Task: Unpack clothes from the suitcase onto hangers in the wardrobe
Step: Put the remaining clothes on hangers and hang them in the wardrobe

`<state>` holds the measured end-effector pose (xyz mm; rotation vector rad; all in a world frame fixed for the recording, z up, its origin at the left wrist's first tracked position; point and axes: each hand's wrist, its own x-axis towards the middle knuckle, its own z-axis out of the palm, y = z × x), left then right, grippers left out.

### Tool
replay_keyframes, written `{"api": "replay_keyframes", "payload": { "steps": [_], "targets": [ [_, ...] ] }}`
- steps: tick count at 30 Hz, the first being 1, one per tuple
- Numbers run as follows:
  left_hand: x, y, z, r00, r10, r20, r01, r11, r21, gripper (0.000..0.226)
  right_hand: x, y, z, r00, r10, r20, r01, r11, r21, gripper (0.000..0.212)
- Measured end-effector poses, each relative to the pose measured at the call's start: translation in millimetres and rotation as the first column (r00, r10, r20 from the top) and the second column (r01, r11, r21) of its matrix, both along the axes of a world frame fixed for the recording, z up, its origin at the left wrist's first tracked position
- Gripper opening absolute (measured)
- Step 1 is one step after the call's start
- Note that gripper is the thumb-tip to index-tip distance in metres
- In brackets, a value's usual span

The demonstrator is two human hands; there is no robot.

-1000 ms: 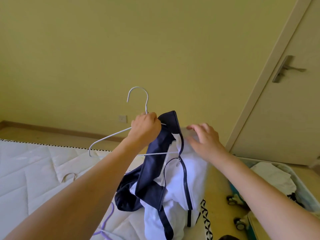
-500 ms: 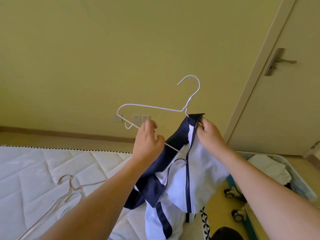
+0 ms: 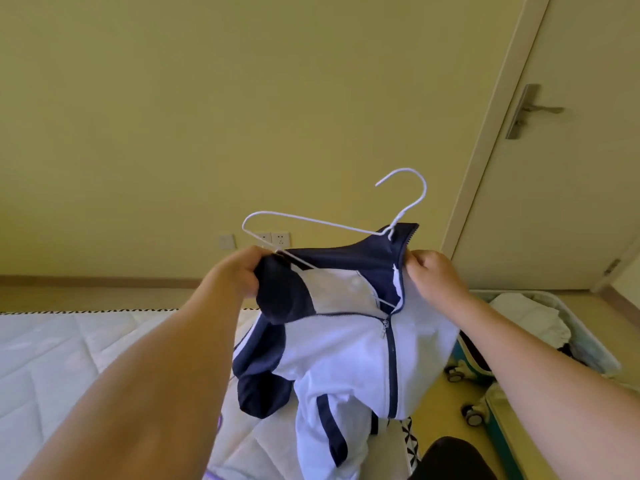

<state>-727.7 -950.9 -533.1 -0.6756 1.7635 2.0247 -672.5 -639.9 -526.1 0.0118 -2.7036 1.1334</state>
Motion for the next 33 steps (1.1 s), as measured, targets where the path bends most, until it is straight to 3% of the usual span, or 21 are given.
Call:
{"api": "replay_keyframes", "payload": {
  "steps": [8,12,15,18,20,23,27,30,33],
  "targets": [
    [-6,-4,11,0.982,0.189,0.025,-0.190,0.981,0.048,0.015,10,19,1,0.992,0.073,0.106,-0.065,0.995,-0.080,0.038],
    [-8,4,11,0.995,0.070,0.065,-0.067,0.997,-0.044,0.014,19,28,-2,0.998,0.042,0.055,-0.030,0.979,-0.203,0.029],
    [-10,10,7,0.996,0.036,0.087,-0.027,0.994,-0.110,0.023,20,35,-8,0.999,-0.034,0.033,0.043,0.950,-0.309,0.035],
    [-12,15,4,0.997,0.059,0.056,-0.053,0.993,-0.104,0.029,20,39,-14,0.997,-0.032,0.074,0.050,0.965,-0.258,0.044],
    [-11,17,10,0.987,0.152,0.046,-0.152,0.988,0.003,0.013,21,40,-18,0.994,-0.034,0.102,0.050,0.986,-0.157,0.042],
    [-9,19,21,0.990,0.143,0.013,-0.144,0.988,0.056,0.030,20,42,-23,0.991,-0.094,0.092,0.099,0.993,-0.060,0.045],
    [-13,25,15,0.992,0.102,-0.079,-0.115,0.975,-0.192,0.020,19,44,-25,0.983,-0.159,0.093,0.156,0.987,0.032,0.055],
    [-15,30,15,0.973,0.114,-0.201,-0.188,0.899,-0.396,0.014,20,36,-23,0.987,-0.063,0.148,0.068,0.997,-0.029,0.038],
    [-15,37,19,0.957,0.024,-0.288,-0.221,0.702,-0.676,0.021,18,20,-14,0.983,0.025,0.182,0.018,0.973,-0.231,0.011]
  ]
}}
